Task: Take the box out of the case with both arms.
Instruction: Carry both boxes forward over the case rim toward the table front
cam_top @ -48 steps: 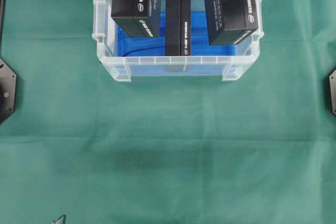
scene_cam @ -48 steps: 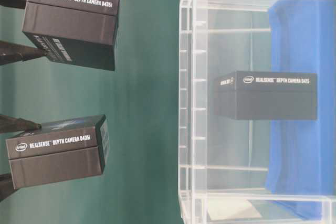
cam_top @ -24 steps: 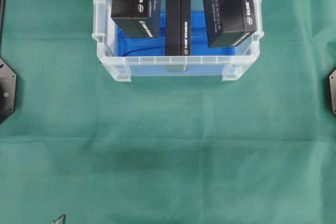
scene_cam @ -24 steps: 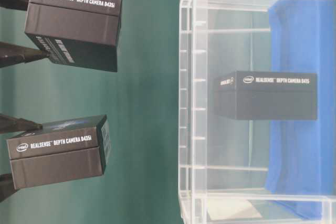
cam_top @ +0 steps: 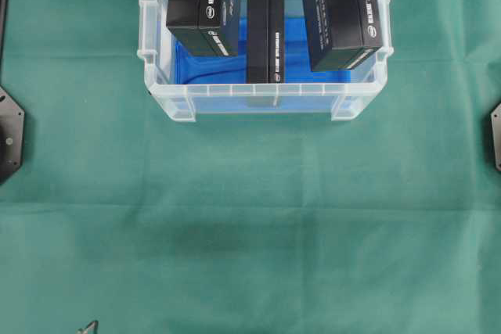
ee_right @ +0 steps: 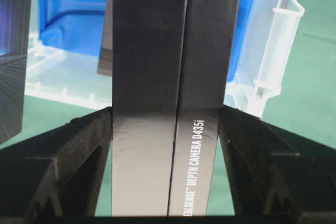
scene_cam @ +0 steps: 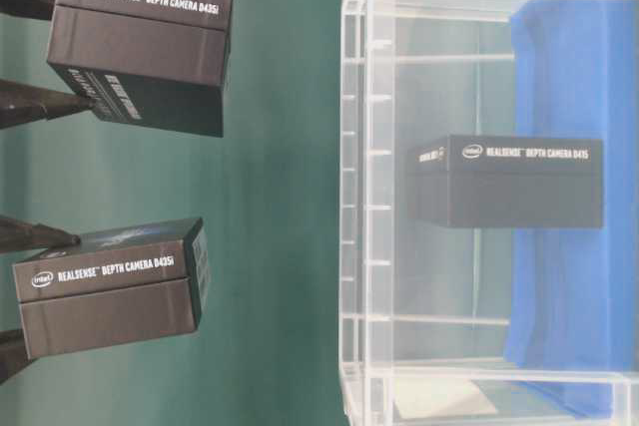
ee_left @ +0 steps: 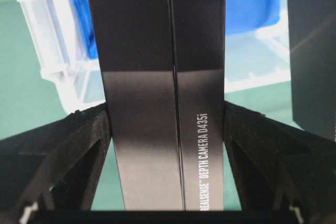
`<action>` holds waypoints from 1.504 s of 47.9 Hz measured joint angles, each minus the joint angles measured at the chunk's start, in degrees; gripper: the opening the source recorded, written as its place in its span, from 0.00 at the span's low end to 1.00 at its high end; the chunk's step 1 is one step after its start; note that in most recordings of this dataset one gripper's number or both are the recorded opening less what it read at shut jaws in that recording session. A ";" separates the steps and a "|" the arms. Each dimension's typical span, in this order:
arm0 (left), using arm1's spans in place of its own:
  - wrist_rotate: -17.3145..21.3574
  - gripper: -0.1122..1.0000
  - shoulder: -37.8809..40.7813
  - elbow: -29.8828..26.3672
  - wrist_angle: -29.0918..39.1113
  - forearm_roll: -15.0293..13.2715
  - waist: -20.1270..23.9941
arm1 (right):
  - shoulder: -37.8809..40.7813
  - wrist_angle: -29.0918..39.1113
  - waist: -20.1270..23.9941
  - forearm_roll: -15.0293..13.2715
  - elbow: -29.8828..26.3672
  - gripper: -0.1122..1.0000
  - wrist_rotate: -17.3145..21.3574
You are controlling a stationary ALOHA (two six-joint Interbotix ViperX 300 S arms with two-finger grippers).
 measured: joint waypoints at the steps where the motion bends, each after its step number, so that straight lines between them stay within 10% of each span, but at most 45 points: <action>1: 0.00 0.68 0.00 0.00 0.00 0.00 0.00 | 0.00 0.00 0.00 0.00 0.00 0.69 0.09; 41: -0.44 0.68 0.00 -0.09 -0.09 0.09 -0.79 | 0.00 0.09 1.23 0.00 0.00 0.69 0.26; 72: -15.64 0.68 0.00 1.49 0.09 0.97 -17.14 | 0.18 4.04 18.72 -2.55 0.00 0.69 13.45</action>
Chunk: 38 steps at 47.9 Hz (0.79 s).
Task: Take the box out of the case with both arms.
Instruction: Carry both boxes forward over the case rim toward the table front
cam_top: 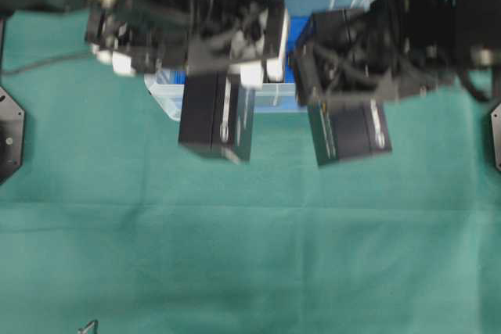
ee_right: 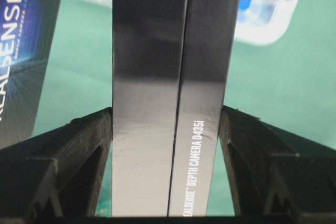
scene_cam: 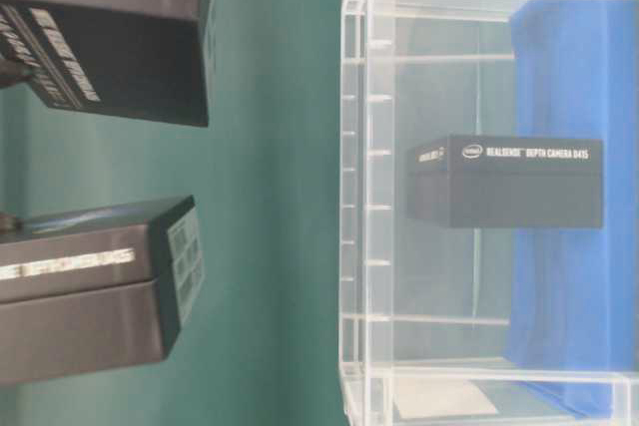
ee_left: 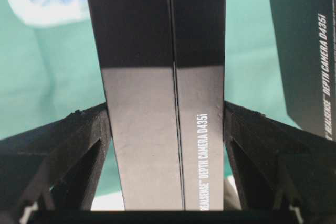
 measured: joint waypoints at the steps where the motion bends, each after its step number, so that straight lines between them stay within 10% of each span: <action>1: -0.88 0.68 0.00 0.00 0.00 0.00 -0.79 | 0.18 0.00 0.70 0.00 0.00 0.69 0.79; 18: -9.84 0.68 0.00 0.35 1.23 0.00 -10.46 | 1.14 -0.26 10.37 -0.70 -0.35 0.69 9.84; 38: -12.22 0.68 0.62 -0.18 1.49 0.00 -13.18 | 2.29 -0.70 12.74 -0.79 -2.37 0.69 11.16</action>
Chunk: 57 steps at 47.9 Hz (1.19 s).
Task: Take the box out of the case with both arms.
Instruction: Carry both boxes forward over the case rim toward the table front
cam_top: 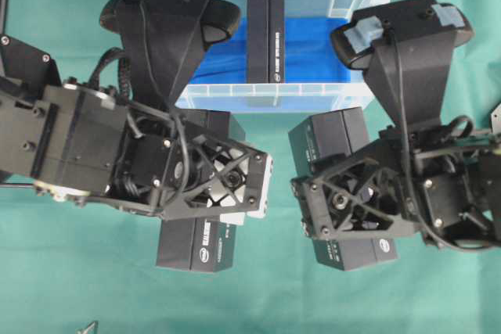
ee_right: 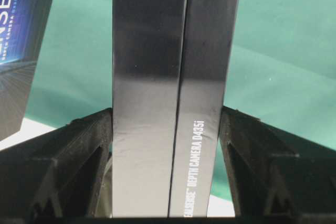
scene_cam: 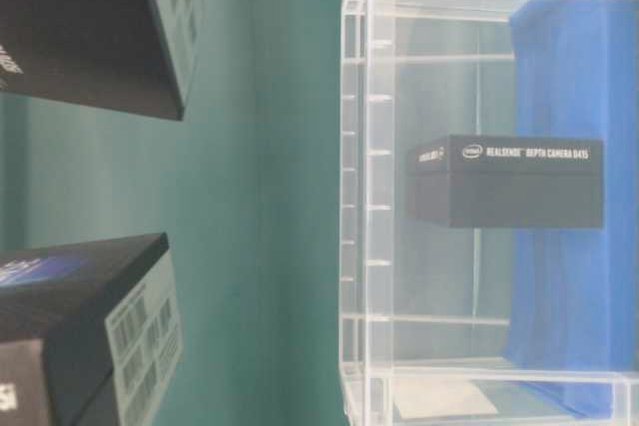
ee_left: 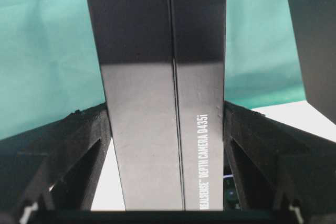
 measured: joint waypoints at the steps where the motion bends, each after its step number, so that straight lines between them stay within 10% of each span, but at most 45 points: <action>1: 0.09 0.68 0.00 -0.09 0.09 0.09 0.00 | 0.00 0.00 -0.09 0.00 0.00 0.69 0.00; 57: 1.41 0.68 0.00 -0.26 0.97 0.00 1.41 | 0.70 -0.09 -0.97 0.00 0.00 0.69 0.00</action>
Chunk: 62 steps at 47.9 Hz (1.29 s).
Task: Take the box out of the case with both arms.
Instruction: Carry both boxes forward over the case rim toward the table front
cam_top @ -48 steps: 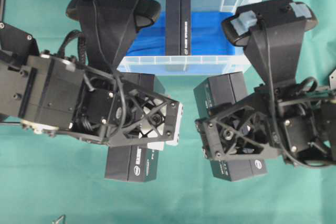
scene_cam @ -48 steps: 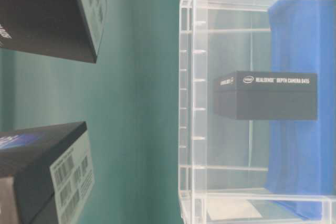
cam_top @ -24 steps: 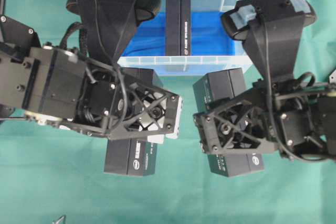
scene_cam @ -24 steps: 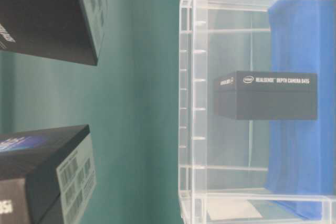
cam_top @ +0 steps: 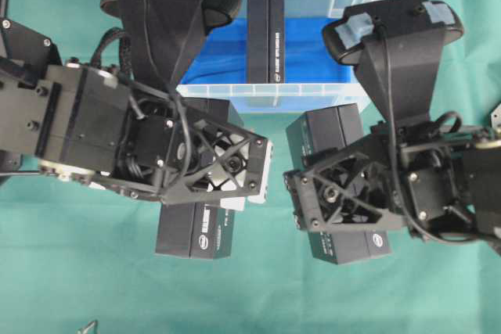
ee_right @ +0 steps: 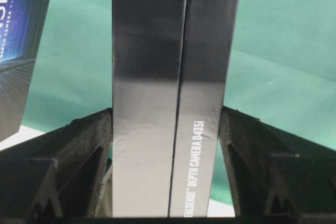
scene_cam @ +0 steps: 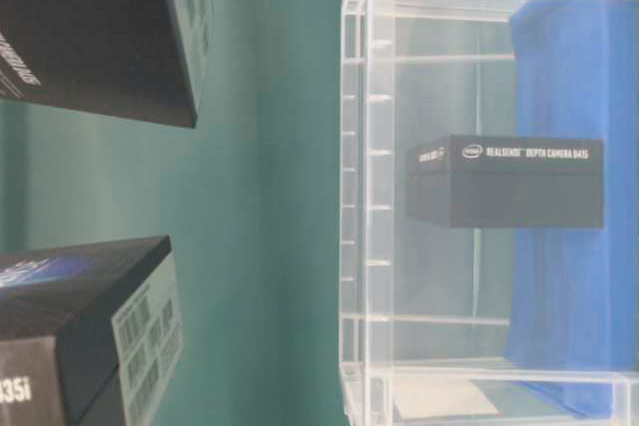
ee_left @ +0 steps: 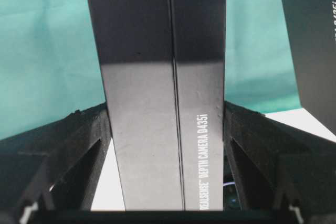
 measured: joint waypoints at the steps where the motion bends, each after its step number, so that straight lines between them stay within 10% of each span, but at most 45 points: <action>1: 0.00 0.68 0.00 -0.09 -0.09 0.09 0.00 | 0.00 0.00 0.00 0.00 0.09 0.69 0.00; 35: -0.09 0.68 0.00 3.08 -1.76 0.26 0.09 | 0.00 -0.18 -0.09 0.00 4.66 0.69 0.26; 62: -10.63 0.68 -6.42 33.84 -27.69 0.44 -2.11 | 1.76 -21.36 0.09 4.22 24.70 0.69 2.72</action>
